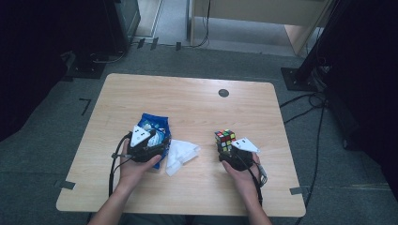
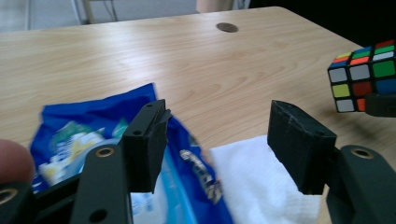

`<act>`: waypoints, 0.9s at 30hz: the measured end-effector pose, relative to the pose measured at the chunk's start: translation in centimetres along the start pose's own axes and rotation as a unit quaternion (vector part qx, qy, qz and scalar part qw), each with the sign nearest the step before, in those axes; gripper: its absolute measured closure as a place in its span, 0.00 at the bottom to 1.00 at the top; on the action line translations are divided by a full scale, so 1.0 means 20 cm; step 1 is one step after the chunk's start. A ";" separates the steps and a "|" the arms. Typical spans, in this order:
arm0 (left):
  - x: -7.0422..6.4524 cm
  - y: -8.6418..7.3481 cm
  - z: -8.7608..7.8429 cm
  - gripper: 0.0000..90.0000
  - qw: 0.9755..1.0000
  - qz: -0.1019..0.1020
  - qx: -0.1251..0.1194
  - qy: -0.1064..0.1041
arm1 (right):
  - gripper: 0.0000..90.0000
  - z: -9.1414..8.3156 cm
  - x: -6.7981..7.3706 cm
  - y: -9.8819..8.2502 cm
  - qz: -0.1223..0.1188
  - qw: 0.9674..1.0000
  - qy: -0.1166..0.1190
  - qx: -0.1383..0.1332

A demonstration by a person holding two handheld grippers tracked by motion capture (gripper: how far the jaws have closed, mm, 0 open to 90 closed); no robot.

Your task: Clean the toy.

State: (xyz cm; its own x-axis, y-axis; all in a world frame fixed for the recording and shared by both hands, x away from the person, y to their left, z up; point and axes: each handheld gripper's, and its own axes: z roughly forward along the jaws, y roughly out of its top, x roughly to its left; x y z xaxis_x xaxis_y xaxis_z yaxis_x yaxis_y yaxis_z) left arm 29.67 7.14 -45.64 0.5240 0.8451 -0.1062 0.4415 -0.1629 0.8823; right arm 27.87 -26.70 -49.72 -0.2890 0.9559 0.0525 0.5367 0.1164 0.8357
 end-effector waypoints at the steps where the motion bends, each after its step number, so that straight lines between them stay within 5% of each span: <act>1: 0.02 0.00 -0.01 0.40 1.000 -0.002 0.000 0.005 | 0.39 0.01 0.00 0.00 0.002 1.000 -0.001 0.005; 9: 0.13 -0.02 -0.09 0.37 0.999 -0.027 -0.012 0.029 | 0.38 0.08 0.01 0.01 -0.007 1.000 -0.010 0.021; 19: 0.17 -0.03 -0.12 0.37 0.999 -0.038 -0.014 0.035 | 0.38 0.11 0.01 0.02 -0.001 1.000 -0.016 0.009; 23: 0.19 -0.02 -0.13 0.36 0.998 -0.045 -0.018 0.034 | 0.26 0.11 0.01 0.00 -0.016 0.999 -0.023 -0.024; 27: 0.21 -0.02 -0.14 0.34 0.998 -0.049 -0.021 0.032 | 0.21 0.07 0.00 0.02 0.002 0.999 -0.008 -0.044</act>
State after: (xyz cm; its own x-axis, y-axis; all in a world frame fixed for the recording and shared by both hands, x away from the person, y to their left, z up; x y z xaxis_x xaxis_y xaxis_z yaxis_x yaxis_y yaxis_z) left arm 29.66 12.16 -45.07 0.4315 0.8868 -0.1656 0.4567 -0.0564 0.8878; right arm 29.12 -26.35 -50.14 -0.2743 0.9605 0.0476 0.4654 0.0892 0.8806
